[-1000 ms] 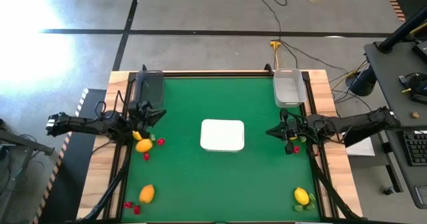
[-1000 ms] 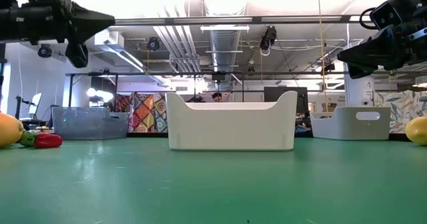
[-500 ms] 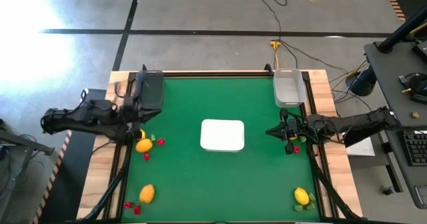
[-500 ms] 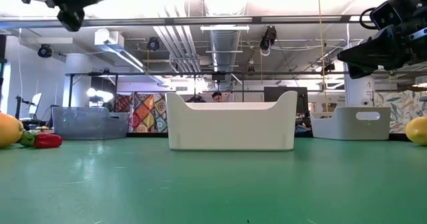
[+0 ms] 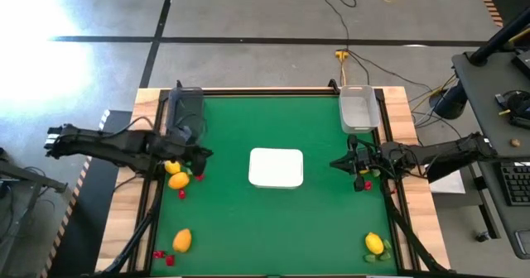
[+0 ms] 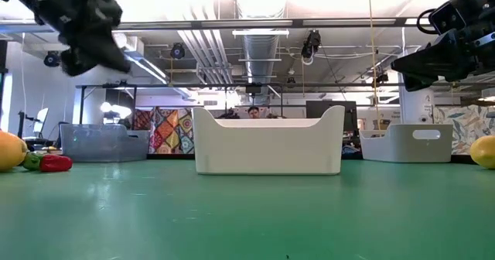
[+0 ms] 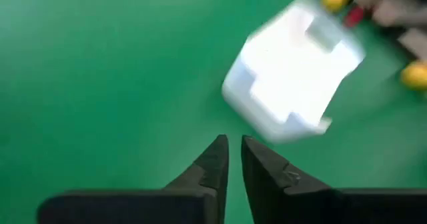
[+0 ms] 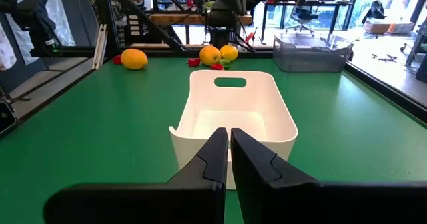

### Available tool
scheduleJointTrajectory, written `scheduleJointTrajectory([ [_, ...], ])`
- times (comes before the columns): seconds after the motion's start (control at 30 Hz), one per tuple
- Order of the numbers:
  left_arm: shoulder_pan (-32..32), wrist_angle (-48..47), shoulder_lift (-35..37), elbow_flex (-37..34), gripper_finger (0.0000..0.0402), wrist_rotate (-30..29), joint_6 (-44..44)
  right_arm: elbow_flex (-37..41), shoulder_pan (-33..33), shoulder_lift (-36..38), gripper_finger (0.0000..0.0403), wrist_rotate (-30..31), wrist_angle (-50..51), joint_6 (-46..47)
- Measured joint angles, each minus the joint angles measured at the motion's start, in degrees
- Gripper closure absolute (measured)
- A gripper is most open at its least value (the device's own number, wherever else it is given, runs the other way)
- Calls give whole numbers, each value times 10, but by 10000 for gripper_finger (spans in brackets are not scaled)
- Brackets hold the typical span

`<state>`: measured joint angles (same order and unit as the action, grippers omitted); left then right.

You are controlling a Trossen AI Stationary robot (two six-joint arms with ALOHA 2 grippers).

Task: Sort produce into baskets
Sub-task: Put the red chili pepper into the white bin

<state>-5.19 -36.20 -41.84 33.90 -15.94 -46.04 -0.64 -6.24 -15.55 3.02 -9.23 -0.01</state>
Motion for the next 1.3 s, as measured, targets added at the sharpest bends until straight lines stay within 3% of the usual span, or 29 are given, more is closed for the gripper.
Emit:
scheduleJointTrajectory([
  [0.2, 0, -88, -86, 19, 301, 48, -54, 0, 0, 0, 390, 0, 0, 0],
  [0.5, -13, -98, -200, 32, 225, 155, -74, 0, 0, 0, 390, 0, 0, 0],
  [1.0, -14, -145, -362, 40, 219, 148, -41, 0, 0, 0, 390, 0, 0, 0],
  [1.3, -14, -142, -417, 42, 219, 137, -28, 0, 0, 0, 390, 0, 0, 0],
])
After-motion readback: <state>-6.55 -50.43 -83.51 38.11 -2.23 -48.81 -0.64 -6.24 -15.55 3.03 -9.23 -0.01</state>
